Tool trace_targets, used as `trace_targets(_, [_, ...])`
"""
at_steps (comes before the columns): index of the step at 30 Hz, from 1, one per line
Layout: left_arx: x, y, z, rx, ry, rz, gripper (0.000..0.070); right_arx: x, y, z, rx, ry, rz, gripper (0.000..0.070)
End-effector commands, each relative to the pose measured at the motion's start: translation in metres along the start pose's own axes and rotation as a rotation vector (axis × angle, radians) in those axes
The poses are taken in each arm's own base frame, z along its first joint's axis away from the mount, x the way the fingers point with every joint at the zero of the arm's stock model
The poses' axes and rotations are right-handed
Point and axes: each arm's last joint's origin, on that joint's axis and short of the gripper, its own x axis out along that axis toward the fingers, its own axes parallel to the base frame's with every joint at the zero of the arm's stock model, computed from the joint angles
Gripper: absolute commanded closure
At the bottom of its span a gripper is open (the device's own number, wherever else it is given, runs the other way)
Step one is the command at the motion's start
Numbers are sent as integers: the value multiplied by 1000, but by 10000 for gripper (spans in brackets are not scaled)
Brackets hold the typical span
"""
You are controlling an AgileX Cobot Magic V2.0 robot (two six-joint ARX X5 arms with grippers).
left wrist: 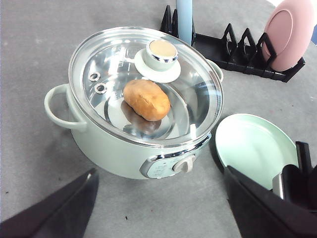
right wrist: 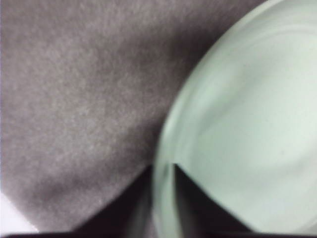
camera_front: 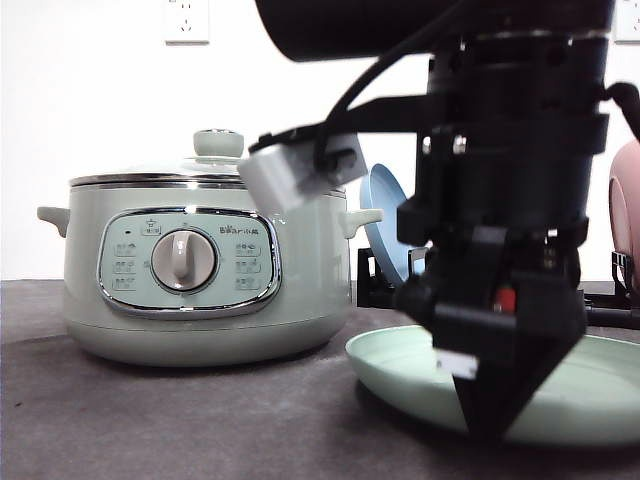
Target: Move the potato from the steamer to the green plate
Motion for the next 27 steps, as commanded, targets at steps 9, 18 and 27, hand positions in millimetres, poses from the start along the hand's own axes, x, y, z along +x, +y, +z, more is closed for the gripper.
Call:
trace_targets(9, [-3, -2, 6, 26, -25, -7, 185, -3, 2, 4, 22, -9, 2, 411])
trace_targets(18, [-3, -2, 6, 26, -25, -7, 185, -59, -16, 16, 69, -173, 21, 411])
trace_targets(27, [-3, -2, 6, 25, -25, -6, 185, -134, -60, 18, 169, -485, 145, 411])
